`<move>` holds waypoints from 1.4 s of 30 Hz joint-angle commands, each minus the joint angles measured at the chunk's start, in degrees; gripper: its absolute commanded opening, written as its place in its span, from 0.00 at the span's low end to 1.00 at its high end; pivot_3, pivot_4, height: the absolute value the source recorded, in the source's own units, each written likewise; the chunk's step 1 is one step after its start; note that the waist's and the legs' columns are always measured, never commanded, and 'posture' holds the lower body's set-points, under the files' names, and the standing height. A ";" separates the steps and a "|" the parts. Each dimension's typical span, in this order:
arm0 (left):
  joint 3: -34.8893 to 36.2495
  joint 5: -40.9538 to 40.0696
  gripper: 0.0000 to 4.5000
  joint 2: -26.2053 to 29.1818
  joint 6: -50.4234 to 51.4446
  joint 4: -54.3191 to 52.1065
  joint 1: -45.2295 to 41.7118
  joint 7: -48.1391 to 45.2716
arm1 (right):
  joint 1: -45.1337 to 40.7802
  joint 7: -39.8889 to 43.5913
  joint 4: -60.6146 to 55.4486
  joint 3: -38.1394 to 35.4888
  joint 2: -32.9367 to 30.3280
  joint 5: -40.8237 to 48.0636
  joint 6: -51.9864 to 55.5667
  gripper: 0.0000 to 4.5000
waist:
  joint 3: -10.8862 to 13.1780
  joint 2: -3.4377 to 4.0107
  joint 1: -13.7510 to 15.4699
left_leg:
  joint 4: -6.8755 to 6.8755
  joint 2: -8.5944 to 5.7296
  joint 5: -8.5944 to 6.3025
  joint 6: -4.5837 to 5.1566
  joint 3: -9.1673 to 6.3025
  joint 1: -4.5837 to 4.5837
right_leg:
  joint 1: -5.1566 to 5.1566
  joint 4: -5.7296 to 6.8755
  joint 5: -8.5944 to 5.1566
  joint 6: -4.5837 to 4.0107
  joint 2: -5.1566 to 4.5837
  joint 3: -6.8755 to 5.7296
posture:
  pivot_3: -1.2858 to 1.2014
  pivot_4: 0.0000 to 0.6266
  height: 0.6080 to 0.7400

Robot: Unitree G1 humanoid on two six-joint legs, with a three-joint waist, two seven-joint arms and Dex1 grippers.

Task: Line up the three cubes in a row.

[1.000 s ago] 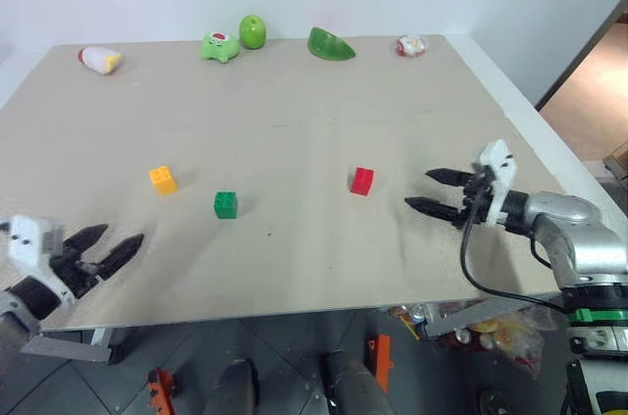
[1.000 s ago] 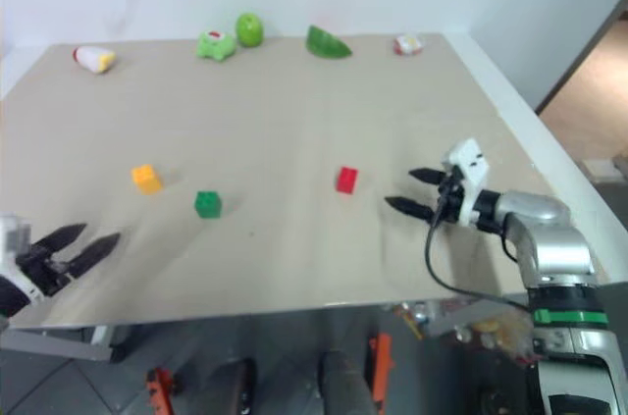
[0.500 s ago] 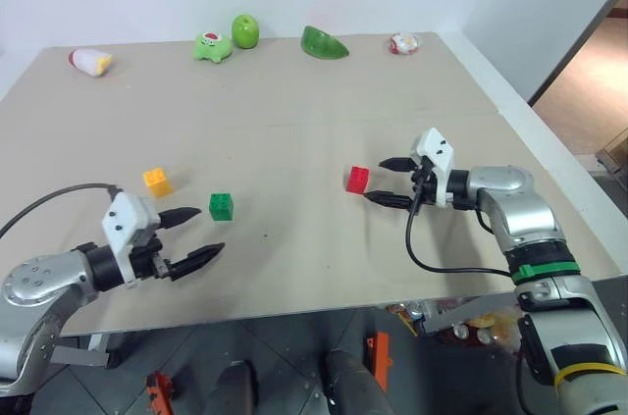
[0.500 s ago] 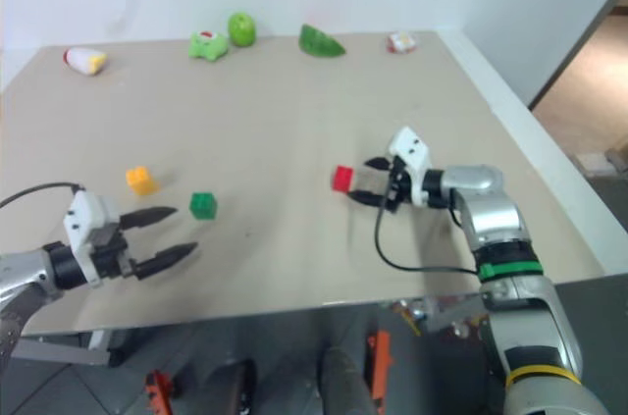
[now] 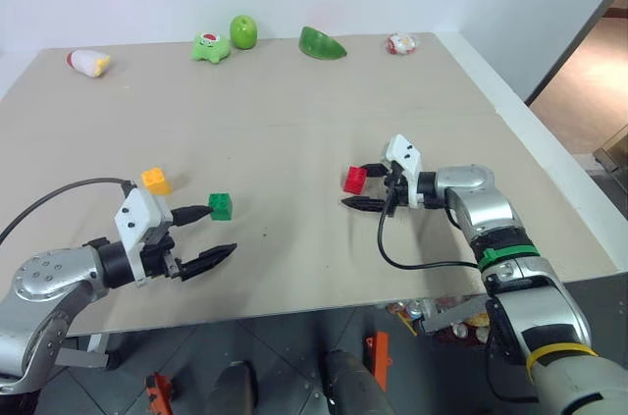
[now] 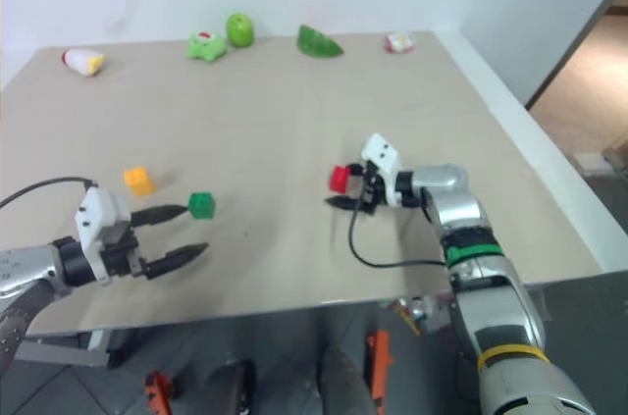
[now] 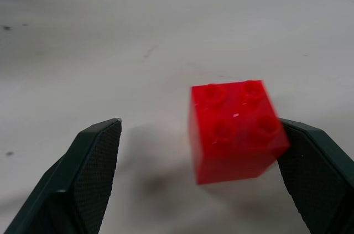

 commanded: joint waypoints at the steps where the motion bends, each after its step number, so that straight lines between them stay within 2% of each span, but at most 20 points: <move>1: 2.41 -1.77 0.91 -0.21 0.28 -2.63 -0.57 1.11 | -2.77 -1.09 2.31 -0.78 0.96 -0.84 -2.06 0.97 | 0.00 0.00 -0.01 | 0.00 0.00 0.00 0.00 0.00 0.00 | 0.00 0.00 0.00 0.01 0.00 0.00 | 0.52 0.24 0.95; 4: 2.62 -1.93 0.91 -0.19 0.46 -3.23 -0.25 2.00 | -3.39 -1.52 4.03 -0.88 1.59 -1.48 -3.17 0.79 | 0.00 0.00 -0.03 | 0.01 0.00 0.00 0.00 0.00 -0.01 | 0.00 0.01 0.01 0.02 0.00 0.01 | 0.52 0.24 0.95; 10: 3.99 -3.06 0.91 -0.01 0.60 -3.52 0.12 3.00 | -1.94 2.25 1.66 -1.06 1.13 -0.60 -3.19 0.32 | 0.00 0.00 -0.08 | 0.01 0.00 0.00 0.00 -0.01 0.00 | 0.00 0.01 0.02 0.03 0.01 0.01 | 0.52 0.24 0.95; 11: 4.60 -3.49 0.91 0.10 0.65 -3.35 0.34 2.78 | -1.49 3.16 0.91 -0.97 0.84 -0.47 -3.11 0.28 | 0.00 0.00 -0.08 | 0.01 0.00 0.00 0.00 -0.01 0.01 | 0.00 0.03 0.02 0.03 0.01 0.01 | 0.52 0.24 0.95; 14: 6.34 -3.77 0.91 1.16 0.17 -1.85 1.98 0.50 | 0.89 7.68 -4.14 -1.14 -0.32 1.37 -1.65 0.29 | 0.00 0.00 -0.08 | 0.02 0.01 0.00 0.00 -0.01 0.01 | 0.00 0.05 0.01 0.03 0.01 0.01 | 0.52 0.24 0.95; 20: 8.22 -2.07 0.91 2.48 -1.34 3.42 3.10 -3.25 | 6.07 16.77 -20.20 -1.59 -3.48 9.37 9.49 0.29 | 0.01 0.02 -0.06 | 0.08 0.01 0.00 0.00 -0.02 0.01 | 0.00 0.11 0.00 0.02 0.02 0.00 | 0.52 0.24 0.95; 25: 7.73 -1.33 0.91 2.50 -2.09 5.45 2.79 -4.46 | 10.85 19.54 -27.76 0.94 -6.01 10.08 12.00 0.29 | 0.00 0.01 -0.04 | 0.27 0.02 0.00 0.00 -0.02 0.01 | 0.04 0.15 -0.10 -0.15 0.03 -0.01 | 0.52 0.24 0.95; 32: 7.25 -0.65 0.91 1.89 -2.76 5.99 3.93 -5.38 | 13.34 19.32 -27.35 3.17 -6.96 7.96 9.85 0.29 | 0.00 0.00 -0.04 | 0.34 0.02 0.00 0.00 0.03 0.02 | 0.03 0.16 -0.05 -0.23 0.02 0.01 | 0.52 0.24 0.95; 42: 8.52 -1.90 0.91 1.17 -4.37 6.14 4.84 -6.86 | 10.09 19.49 -19.71 2.70 -7.86 5.76 5.51 0.29 | 0.00 0.00 -0.05 | 0.35 0.05 0.01 0.00 0.06 0.03 | 0.04 0.16 -0.02 -0.24 0.03 0.01 | 0.52 0.24 0.95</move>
